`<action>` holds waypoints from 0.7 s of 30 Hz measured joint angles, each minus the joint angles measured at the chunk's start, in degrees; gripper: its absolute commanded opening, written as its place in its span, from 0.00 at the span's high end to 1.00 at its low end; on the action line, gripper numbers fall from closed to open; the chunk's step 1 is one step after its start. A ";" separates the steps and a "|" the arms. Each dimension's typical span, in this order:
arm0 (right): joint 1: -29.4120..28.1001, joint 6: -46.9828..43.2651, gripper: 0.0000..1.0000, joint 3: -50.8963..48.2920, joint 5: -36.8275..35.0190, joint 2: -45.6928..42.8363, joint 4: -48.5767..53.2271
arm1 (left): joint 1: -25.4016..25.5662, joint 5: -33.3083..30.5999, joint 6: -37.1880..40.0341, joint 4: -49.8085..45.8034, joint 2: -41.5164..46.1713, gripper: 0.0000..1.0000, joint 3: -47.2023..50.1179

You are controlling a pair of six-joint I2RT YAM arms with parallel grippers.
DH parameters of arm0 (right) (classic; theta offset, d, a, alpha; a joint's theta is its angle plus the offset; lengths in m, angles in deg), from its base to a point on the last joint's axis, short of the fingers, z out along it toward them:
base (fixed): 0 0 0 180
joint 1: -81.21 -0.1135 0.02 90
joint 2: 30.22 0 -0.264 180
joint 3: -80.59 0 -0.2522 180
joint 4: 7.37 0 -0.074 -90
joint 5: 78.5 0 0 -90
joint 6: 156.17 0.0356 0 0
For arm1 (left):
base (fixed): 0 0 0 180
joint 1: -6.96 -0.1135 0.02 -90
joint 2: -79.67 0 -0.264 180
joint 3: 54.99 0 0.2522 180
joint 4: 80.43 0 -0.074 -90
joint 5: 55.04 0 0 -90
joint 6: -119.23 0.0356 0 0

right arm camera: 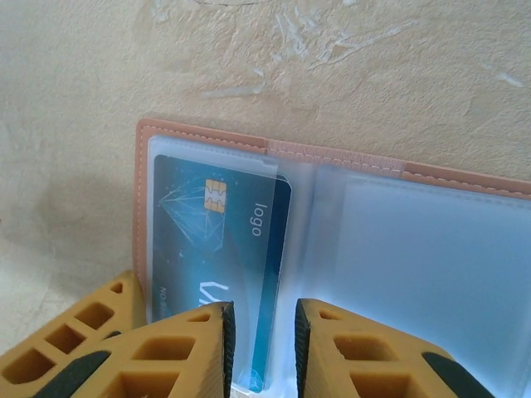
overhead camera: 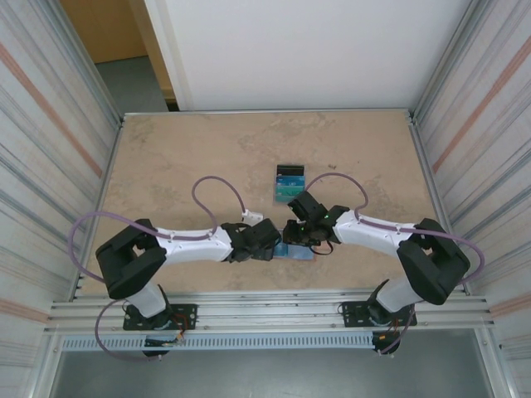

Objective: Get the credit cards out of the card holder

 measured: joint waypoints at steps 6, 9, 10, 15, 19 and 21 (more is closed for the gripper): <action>1.18 -0.02 0.71 -0.50 0.85 -1.84 -0.02 | 0.07 0.42 -1.36 1.73 0.66 0.01 0.68; 1.18 0.02 0.71 -1.03 1.46 -3.26 -0.09 | -0.17 0.98 -1.88 2.54 1.73 0.01 1.18; 1.18 0.02 0.71 -1.36 1.79 -3.50 -0.44 | -0.37 1.36 -2.01 2.82 2.03 0.01 1.22; 1.18 0.63 0.71 -4.07 2.95 -3.78 -2.29 | -2.21 1.99 -2.01 4.37 2.54 0.01 1.49; 1.16 1.62 0.71 -5.44 3.61 -3.76 -3.72 | -3.23 2.69 -1.38 5.18 2.47 0.01 1.49; 1.11 1.79 0.71 -5.60 3.85 -3.63 -4.55 | -3.34 2.89 -1.11 5.44 2.12 0.01 1.46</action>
